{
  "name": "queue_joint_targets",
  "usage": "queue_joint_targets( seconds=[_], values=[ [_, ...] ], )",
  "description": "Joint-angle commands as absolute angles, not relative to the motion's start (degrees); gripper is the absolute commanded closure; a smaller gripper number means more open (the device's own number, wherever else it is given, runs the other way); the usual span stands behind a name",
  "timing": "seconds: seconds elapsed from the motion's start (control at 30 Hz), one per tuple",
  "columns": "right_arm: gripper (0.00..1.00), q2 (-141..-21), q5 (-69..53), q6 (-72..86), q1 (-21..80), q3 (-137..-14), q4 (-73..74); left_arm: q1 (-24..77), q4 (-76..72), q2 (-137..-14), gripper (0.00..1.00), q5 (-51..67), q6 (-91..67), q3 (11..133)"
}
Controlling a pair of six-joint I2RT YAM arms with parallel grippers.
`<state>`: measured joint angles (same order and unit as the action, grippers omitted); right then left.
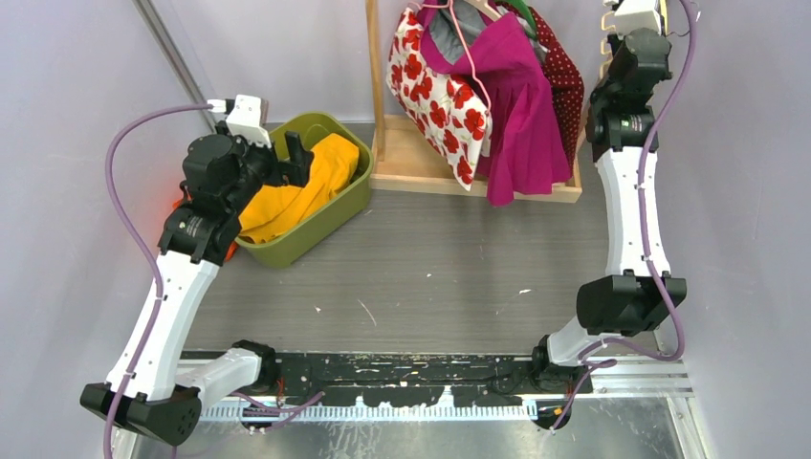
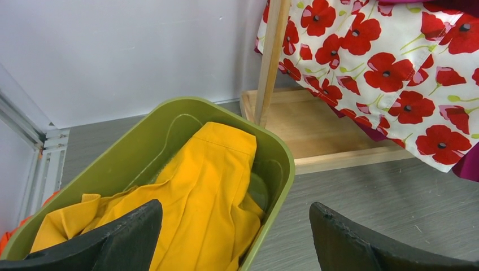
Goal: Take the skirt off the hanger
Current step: Place the hanger at the clothesline.
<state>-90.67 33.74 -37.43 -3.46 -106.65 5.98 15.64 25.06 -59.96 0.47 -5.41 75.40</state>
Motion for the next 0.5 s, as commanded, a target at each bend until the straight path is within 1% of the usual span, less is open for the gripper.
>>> queue_joint_targets(
  seconds=[0.0, 0.1, 0.3, 0.47],
  values=[
    [0.99, -89.0, 27.3, -31.0, -3.3, -108.9, 4.3, 15.8, 21.3, -57.4, 0.01, -0.3, -5.6, 75.2],
    [0.99, -89.7, 24.6, -29.6, -3.1, -108.4, 5.0, 15.8, 21.2, -56.7, 0.01, -1.0, -5.4, 74.6],
    [0.99, -91.7, 23.8, -29.6, -3.1, -108.9, 4.2, 15.8, 21.8, -57.1, 0.01, -2.1, -4.3, 75.5],
    [0.99, -96.4, 23.3, -29.0, -3.1, -114.0, 3.1, 15.8, 22.5, -58.8, 0.01, -1.9, -3.9, 77.3]
  ],
)
